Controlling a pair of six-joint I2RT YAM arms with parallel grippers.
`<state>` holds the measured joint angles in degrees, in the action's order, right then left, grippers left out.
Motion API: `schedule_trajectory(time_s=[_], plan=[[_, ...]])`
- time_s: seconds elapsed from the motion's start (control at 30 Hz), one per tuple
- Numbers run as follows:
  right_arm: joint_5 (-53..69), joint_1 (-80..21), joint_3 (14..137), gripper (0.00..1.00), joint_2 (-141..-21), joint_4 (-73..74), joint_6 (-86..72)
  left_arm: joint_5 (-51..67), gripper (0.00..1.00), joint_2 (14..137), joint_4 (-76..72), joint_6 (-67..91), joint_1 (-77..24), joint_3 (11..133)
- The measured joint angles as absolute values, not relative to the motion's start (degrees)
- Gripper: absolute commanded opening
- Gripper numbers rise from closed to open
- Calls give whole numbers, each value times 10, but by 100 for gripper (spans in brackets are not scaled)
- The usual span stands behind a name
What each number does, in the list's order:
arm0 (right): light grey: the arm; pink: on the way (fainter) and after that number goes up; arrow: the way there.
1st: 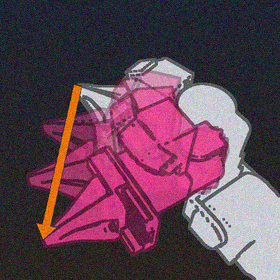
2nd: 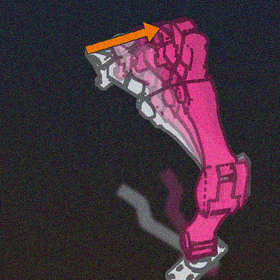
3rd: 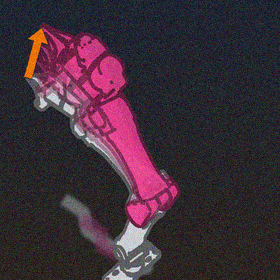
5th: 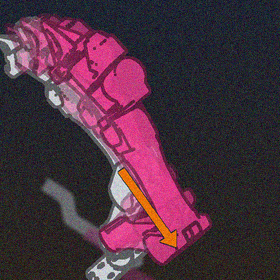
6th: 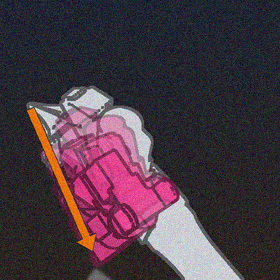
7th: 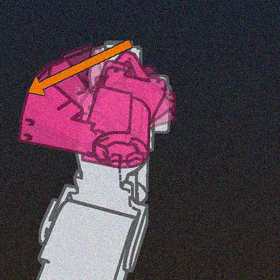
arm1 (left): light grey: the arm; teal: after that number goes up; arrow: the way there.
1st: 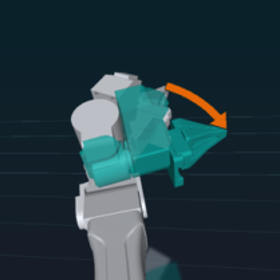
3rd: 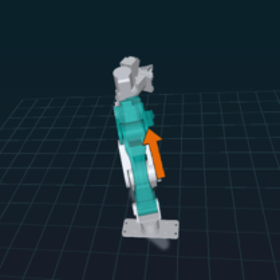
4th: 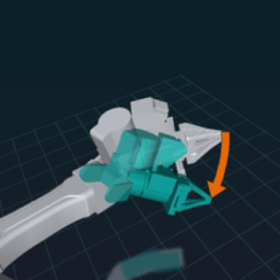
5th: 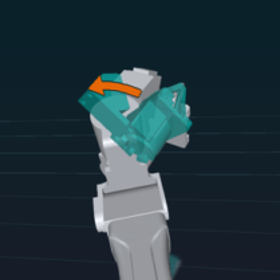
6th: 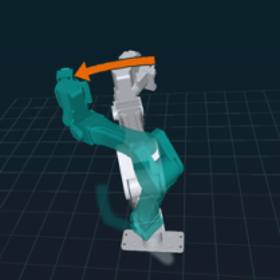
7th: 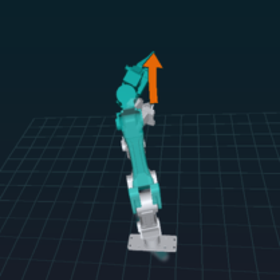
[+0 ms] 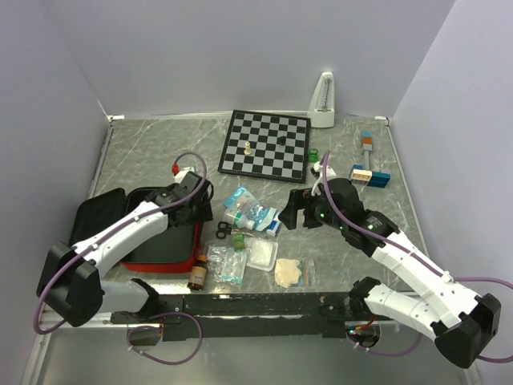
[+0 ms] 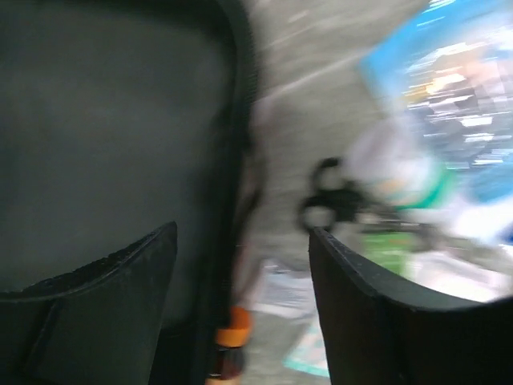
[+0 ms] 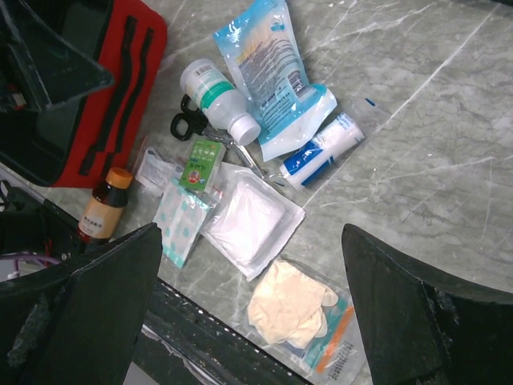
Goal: Organize the medicine kit
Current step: Adjust the medicine box at the center of the board.
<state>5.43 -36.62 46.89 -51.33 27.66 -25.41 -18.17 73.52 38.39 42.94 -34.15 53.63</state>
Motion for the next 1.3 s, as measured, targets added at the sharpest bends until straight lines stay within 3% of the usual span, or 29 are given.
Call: schedule_trajectory(time_s=[0.13, 0.27, 0.47, 0.87, 1.3], plan=[[55, -366, 469, 100, -520, 275, -253, -201, 61, 737, 405, 429, -333, 498], [55, -366, 469, 100, -522, 275, -249, -206, 26, 759, 409, 425, -332, 489], [54, -366, 468, 100, -522, 275, -245, -178, 1, 794, 378, 392, -334, 493], [54, -366, 468, 100, -522, 275, -244, -144, 1, 775, 338, 379, -331, 470], [51, -366, 465, 100, -522, 275, -244, -134, 1, 815, 291, 345, -394, 493]])
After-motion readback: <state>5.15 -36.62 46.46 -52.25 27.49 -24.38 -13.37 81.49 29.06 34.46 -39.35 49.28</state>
